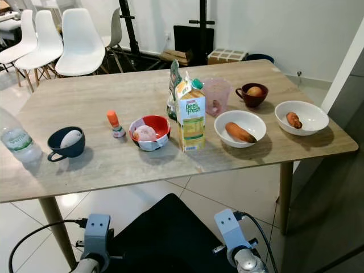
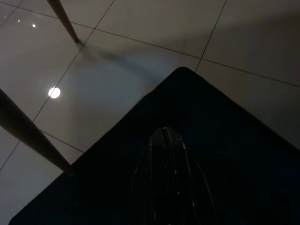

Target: Restocking fridge

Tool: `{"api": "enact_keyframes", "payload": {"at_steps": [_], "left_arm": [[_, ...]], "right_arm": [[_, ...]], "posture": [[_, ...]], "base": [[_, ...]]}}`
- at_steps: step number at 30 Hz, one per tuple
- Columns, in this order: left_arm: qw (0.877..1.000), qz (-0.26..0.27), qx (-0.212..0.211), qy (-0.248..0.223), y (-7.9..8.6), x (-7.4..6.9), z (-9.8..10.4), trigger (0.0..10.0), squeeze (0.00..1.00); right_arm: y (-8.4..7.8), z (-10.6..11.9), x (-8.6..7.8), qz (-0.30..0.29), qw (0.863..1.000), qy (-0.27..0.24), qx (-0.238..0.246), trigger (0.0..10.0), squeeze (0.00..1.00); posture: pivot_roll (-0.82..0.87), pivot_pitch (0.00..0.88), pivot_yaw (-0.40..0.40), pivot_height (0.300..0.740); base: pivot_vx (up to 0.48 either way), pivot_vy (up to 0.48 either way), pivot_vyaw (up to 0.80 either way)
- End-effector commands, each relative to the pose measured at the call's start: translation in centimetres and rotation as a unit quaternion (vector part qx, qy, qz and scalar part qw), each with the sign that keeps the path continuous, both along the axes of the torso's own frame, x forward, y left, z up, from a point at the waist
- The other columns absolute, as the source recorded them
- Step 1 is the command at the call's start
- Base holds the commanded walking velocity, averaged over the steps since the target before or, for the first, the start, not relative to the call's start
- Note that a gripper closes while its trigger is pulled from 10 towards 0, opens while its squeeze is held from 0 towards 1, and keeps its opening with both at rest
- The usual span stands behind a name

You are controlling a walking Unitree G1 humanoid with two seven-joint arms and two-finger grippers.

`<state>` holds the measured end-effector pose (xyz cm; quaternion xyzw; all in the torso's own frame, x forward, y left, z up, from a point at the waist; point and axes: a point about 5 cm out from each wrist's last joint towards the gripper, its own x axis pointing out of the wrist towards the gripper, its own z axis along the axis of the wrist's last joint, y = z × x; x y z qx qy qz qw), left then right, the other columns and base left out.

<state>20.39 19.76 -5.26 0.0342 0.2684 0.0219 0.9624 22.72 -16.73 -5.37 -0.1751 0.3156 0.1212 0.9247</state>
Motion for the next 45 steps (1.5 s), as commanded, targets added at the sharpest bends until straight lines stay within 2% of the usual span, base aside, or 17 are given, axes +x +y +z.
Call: {"api": "enact_keyframes", "payload": {"at_steps": [1,8,28,45], "left_arm": [[1.000,0.013,0.002,0.022,0.1,-0.9,-0.7,10.0,0.00],[0.999,0.023,0.012,0.036,0.5,-1.4,-1.0,10.0,0.00],[0.999,0.025,0.007,0.039,0.6,-1.9,-1.2,10.0,0.00],[0.999,0.012,0.011,0.046,0.5,-1.8,-1.2,10.0,0.00]], "right_arm": [[0.1,-0.3,-0.5,0.004,1.000,0.009,-0.002,10.0,0.00],[0.1,-0.3,-0.4,0.005,1.000,0.008,-0.001,10.0,0.00],[0.1,-0.3,-0.4,0.007,1.000,0.009,0.000,10.0,0.00],[-0.2,-0.2,-0.3,0.002,1.000,0.009,-0.003,10.0,0.00]], "posture": [[-0.07,0.052,0.058,0.740],[-0.07,0.061,0.055,0.740],[-0.06,0.076,0.052,0.740],[-0.06,0.075,0.055,0.740]], "base": [[0.000,0.000,0.00],[0.000,0.000,0.00],[0.000,0.371,0.00],[0.000,0.000,0.00]]}}
